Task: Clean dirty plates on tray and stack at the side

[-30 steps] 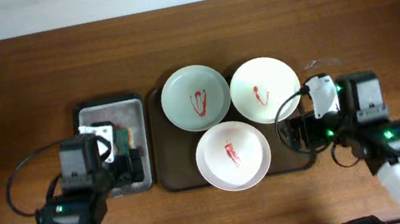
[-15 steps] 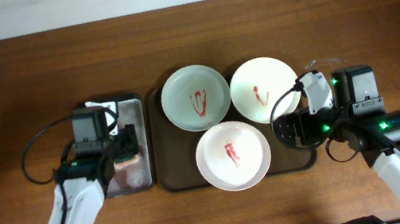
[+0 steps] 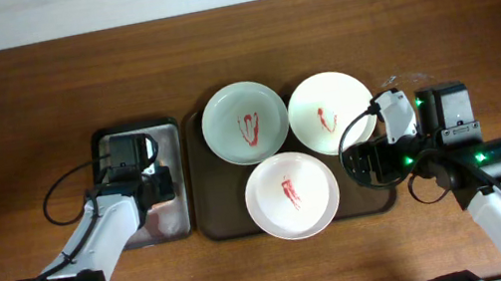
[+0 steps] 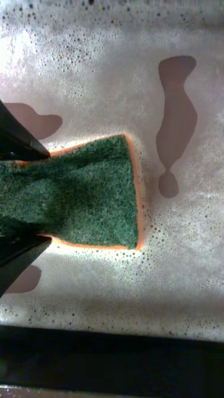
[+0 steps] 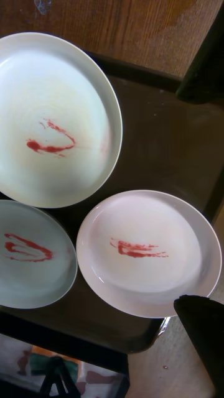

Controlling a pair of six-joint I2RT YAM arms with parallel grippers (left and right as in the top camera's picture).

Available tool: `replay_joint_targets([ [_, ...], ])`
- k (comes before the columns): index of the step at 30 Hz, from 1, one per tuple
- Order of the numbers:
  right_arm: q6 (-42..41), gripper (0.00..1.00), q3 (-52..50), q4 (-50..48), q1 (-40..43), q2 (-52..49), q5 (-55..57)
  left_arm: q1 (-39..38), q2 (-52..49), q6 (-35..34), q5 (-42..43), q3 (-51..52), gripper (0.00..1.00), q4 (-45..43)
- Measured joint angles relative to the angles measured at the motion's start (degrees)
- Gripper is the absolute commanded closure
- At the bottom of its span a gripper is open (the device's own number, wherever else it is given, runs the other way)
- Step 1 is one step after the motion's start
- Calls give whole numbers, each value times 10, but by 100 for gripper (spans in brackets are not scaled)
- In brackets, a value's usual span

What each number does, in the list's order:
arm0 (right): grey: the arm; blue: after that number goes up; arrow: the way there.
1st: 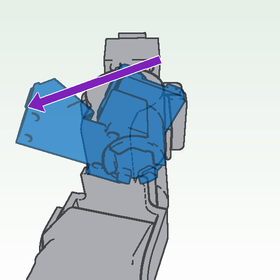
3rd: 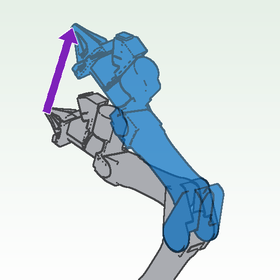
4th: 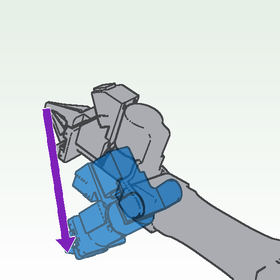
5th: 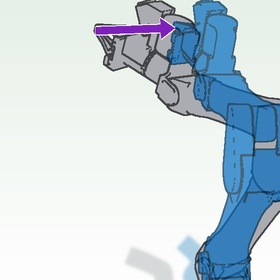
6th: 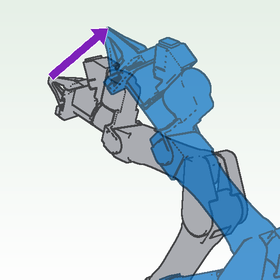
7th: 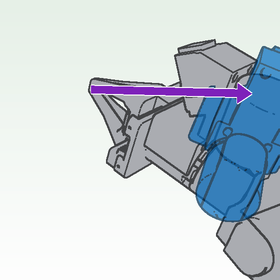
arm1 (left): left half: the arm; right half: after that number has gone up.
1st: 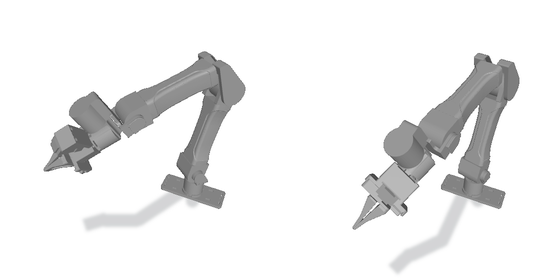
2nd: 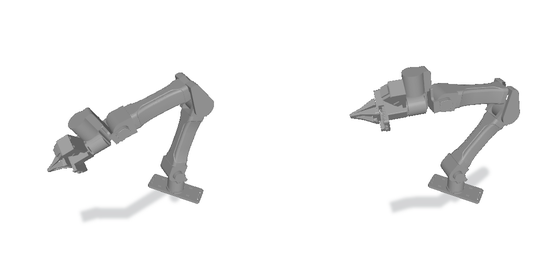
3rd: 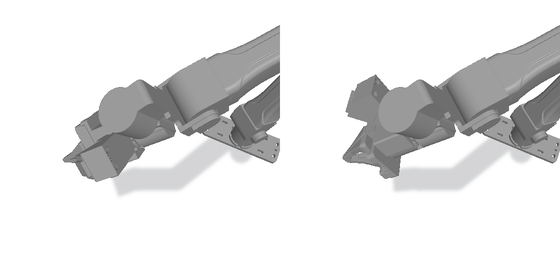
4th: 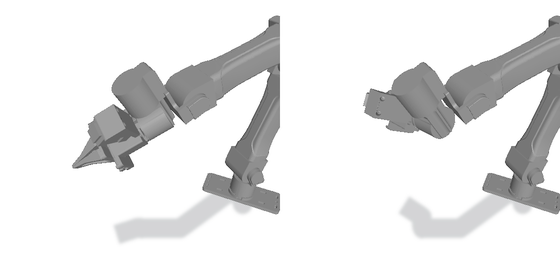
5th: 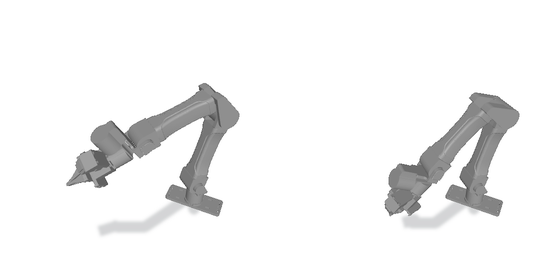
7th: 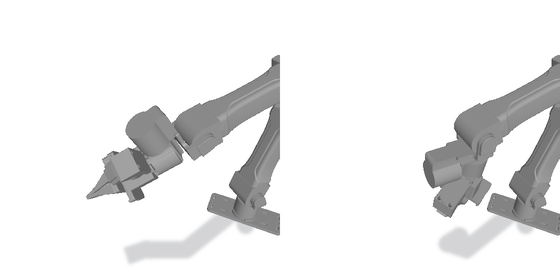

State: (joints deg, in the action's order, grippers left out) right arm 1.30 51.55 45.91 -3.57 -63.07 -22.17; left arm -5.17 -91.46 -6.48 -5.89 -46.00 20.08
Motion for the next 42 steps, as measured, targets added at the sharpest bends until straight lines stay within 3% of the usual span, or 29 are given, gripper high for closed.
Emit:
replay_joint_targets([
  [4,0,1,0,0,0,0,0,0,-3,-4,-4,0,100,0],
  [10,0,2,0,15,0,-14,0,3,-26,-4,23,-7,100,-4],
  [14,-3,31,1,16,0,-83,-7,6,-13,-4,104,-11,100,0],
  [19,-1,48,1,15,0,-192,-26,4,52,-4,143,-11,100,35],
  [23,-2,49,1,-1,0,-247,-45,4,57,-4,143,-11,100,48],
  [31,-7,51,1,-18,-33,-261,-47,-2,57,-4,86,-7,100,75],
  [35,-28,65,1,-29,-51,-286,-36,-33,57,-4,86,-4,100,75],
  [42,-39,73,1,-31,-53,-314,-32,-53,47,-4,78,-4,100,75],
])
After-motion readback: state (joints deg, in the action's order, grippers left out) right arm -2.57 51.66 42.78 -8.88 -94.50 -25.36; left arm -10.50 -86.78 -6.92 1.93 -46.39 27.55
